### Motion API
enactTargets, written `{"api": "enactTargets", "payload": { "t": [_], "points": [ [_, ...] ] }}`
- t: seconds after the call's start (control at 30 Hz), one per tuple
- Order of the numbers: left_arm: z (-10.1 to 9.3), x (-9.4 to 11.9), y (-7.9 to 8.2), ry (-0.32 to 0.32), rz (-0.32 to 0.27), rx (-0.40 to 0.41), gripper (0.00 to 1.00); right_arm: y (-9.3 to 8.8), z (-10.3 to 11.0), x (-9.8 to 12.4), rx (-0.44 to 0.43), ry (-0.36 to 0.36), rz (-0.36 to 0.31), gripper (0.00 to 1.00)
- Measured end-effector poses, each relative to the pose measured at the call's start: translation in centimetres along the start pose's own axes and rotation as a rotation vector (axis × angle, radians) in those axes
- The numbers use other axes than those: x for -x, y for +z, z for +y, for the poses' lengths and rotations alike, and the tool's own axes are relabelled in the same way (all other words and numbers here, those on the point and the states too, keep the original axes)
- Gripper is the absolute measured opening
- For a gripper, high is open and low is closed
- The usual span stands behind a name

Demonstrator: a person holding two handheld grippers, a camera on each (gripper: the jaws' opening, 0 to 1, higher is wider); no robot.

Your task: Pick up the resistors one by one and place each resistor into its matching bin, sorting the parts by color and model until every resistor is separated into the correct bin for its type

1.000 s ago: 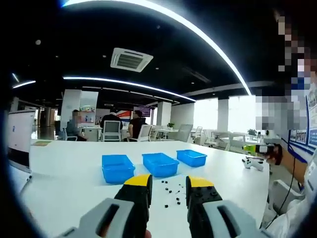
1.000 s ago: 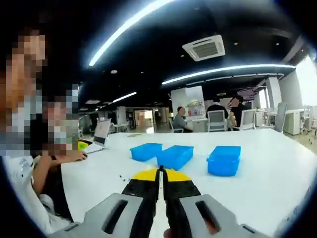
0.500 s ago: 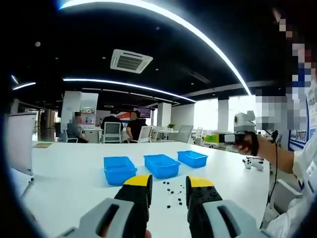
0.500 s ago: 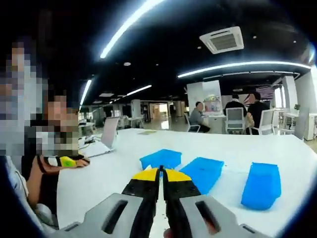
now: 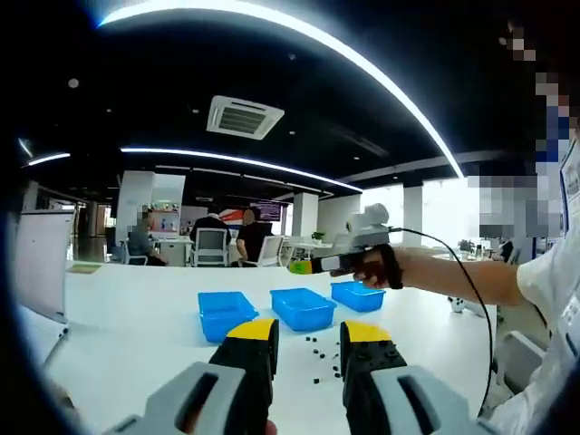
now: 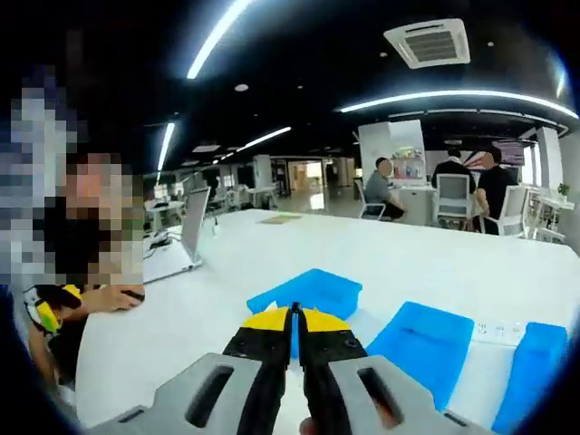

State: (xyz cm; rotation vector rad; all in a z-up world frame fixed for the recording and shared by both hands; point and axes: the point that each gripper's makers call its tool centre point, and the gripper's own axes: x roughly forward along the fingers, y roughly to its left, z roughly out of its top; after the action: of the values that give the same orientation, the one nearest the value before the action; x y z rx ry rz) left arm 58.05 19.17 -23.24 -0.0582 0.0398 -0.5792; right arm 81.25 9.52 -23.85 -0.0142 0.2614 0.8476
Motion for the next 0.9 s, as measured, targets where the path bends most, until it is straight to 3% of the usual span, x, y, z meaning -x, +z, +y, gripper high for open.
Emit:
{"api": "enactTargets", "payload": {
  "t": [0.17, 0.37, 0.53, 0.63, 0.67, 0.77, 0.9],
  "points": [
    [0.0, 0.0, -0.1, -0.001, 0.003, -0.001, 0.29, -0.3, -0.4, -4.7, -0.033, -0.010, 0.039, 0.06],
    [0.4, 0.3, 0.2, 0.010, -0.004, -0.003, 0.29, -1.8, -1.1, -9.1, -0.004, -0.026, 0.106, 0.06],
    [0.8, 0.5, 0.3, 0.017, -0.012, 0.004, 0.29, -3.2, -1.2, -10.0, 0.016, -0.034, 0.141, 0.06],
    [0.7, 0.5, 0.4, 0.014, -0.014, 0.006, 0.29, -3.1, -1.2, -10.0, 0.011, -0.032, 0.132, 0.07],
    [0.6, 0.5, 0.4, 0.012, -0.013, 0.006, 0.29, -3.0, -1.4, -9.9, 0.035, -0.050, 0.130, 0.10],
    [0.5, 0.4, 0.4, 0.010, -0.013, 0.007, 0.29, -2.5, -1.0, -9.6, 0.037, -0.036, 0.117, 0.44],
    [0.3, 0.3, 0.5, 0.007, -0.012, 0.007, 0.29, -1.3, -0.8, -8.4, 0.040, -0.056, 0.077, 0.37]
  ]
}}
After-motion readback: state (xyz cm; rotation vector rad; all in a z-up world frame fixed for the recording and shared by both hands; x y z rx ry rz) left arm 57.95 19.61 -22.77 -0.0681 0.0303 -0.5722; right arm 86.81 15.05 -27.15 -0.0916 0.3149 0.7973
